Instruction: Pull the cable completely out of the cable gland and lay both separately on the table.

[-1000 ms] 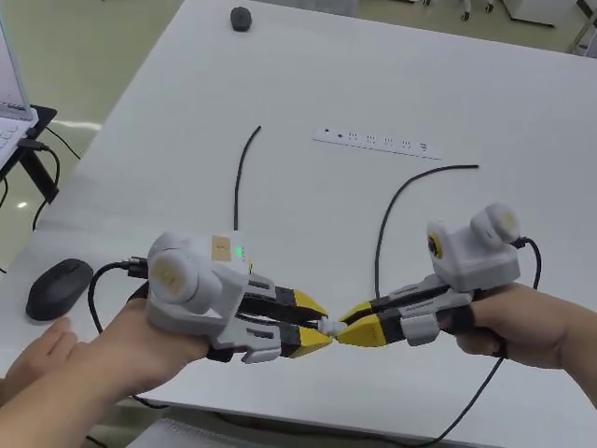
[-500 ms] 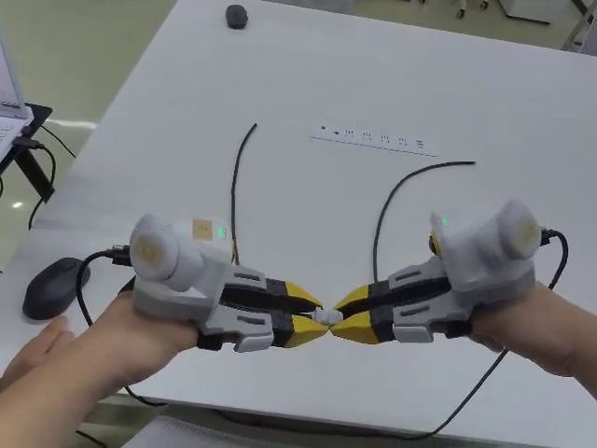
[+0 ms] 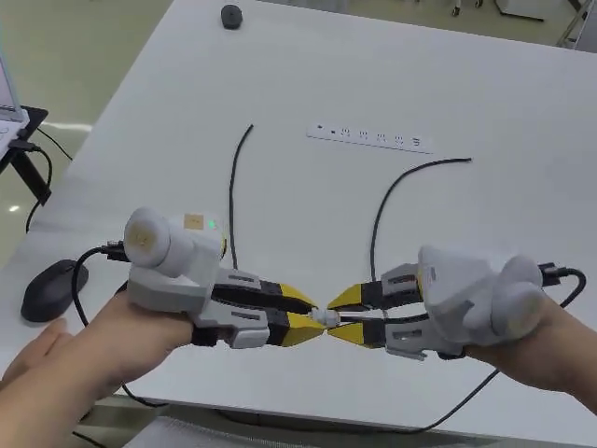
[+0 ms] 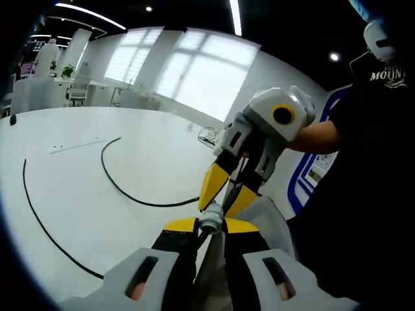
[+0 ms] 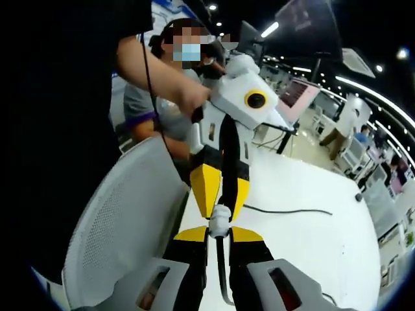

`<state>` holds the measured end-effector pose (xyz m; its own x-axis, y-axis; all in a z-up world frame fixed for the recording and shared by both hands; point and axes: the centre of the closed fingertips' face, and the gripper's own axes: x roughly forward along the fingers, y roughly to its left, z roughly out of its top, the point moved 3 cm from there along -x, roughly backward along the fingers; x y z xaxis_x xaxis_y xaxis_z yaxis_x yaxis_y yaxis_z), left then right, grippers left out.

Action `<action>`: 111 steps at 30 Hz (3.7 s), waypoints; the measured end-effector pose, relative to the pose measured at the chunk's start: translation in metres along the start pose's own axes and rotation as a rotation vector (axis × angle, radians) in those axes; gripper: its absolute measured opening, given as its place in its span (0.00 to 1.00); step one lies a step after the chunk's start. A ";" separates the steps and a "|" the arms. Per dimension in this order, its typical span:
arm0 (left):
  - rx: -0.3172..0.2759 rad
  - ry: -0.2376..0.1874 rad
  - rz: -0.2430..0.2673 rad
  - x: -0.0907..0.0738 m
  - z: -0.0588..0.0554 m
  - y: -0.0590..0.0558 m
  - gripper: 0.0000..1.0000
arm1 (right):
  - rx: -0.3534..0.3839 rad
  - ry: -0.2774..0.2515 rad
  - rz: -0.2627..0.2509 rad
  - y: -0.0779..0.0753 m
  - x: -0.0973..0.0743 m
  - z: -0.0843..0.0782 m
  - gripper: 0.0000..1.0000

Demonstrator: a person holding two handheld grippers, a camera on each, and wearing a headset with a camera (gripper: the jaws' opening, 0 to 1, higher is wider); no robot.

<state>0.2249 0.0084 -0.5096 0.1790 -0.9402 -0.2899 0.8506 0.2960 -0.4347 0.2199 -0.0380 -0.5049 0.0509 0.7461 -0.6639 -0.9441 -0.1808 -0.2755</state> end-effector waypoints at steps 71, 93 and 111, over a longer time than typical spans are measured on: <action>0.353 0.118 0.034 0.012 -0.003 -0.014 0.15 | 1.082 -0.274 0.641 0.003 -0.003 -0.013 0.07; 0.126 0.053 0.039 -0.002 -0.004 -0.011 0.14 | 0.190 0.015 0.002 0.010 -0.001 0.007 0.06; 0.025 0.055 0.036 -0.003 -0.007 -0.012 0.15 | -0.107 0.089 -0.276 0.022 0.003 0.010 0.07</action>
<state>0.2104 0.0085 -0.5097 0.1826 -0.9183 -0.3513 0.8562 0.3242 -0.4023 0.1964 -0.0334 -0.5056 0.3334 0.7181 -0.6109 -0.8511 -0.0495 -0.5226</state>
